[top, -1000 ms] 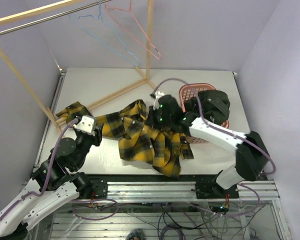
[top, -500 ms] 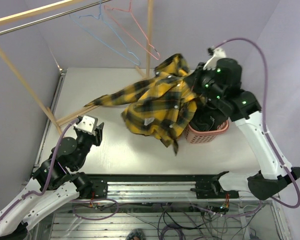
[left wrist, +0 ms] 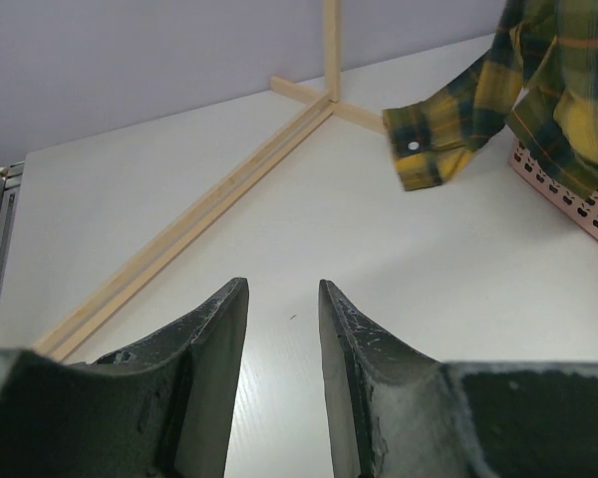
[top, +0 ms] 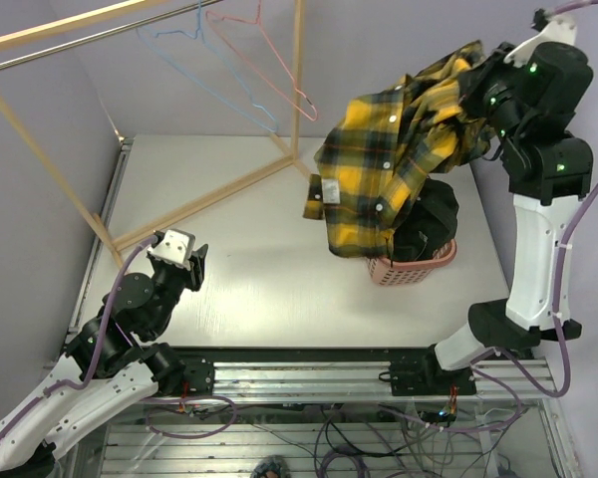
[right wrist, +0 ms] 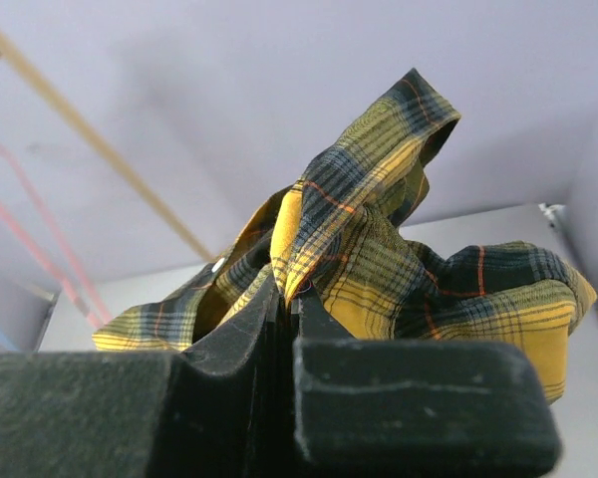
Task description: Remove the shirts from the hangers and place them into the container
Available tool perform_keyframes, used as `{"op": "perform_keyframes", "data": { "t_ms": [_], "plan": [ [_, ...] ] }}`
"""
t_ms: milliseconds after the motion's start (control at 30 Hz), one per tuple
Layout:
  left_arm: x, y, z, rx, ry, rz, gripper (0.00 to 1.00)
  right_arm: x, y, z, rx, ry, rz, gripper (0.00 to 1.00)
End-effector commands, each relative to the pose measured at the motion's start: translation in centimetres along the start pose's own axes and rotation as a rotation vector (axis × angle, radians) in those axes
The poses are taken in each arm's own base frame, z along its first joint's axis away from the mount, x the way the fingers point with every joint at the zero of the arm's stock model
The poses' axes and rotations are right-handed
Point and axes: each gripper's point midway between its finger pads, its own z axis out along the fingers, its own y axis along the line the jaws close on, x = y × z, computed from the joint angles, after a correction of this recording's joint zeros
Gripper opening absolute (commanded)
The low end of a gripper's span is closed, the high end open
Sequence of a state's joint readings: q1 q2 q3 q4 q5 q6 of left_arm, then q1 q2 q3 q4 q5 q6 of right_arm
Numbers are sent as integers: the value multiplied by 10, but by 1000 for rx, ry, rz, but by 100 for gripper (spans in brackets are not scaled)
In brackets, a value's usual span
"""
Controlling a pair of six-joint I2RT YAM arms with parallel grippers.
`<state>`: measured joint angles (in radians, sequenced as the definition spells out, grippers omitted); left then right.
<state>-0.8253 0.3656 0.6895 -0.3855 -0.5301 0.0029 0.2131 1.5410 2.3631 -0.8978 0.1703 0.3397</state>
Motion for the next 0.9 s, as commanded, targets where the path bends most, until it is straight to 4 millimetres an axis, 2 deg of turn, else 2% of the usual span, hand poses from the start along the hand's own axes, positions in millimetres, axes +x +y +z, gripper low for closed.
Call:
{"op": "perform_keyframes", "data": {
  "t_ms": [0,100,300,467,567,867],
  "plan": [
    [-7,-1,-1,9,-32,-34,45,-44,-39,-2,133,-139,36,0],
    [-9,-1,-3,12,-42,-40,46,-67,-49,-7,144,-222,55,0],
    [-10,-2,-3,21,-48,-41,46,-128,-24,-47,32,-436,64,0],
    [-9,-3,-1,20,-40,-36,45,-160,-15,-83,-5,-550,49,0],
    [-8,-3,-1,21,-36,-33,45,-176,-9,-103,-37,-608,52,0],
    [-7,-4,0,25,-30,-32,45,-199,24,-146,-225,-710,68,0]
  ]
}}
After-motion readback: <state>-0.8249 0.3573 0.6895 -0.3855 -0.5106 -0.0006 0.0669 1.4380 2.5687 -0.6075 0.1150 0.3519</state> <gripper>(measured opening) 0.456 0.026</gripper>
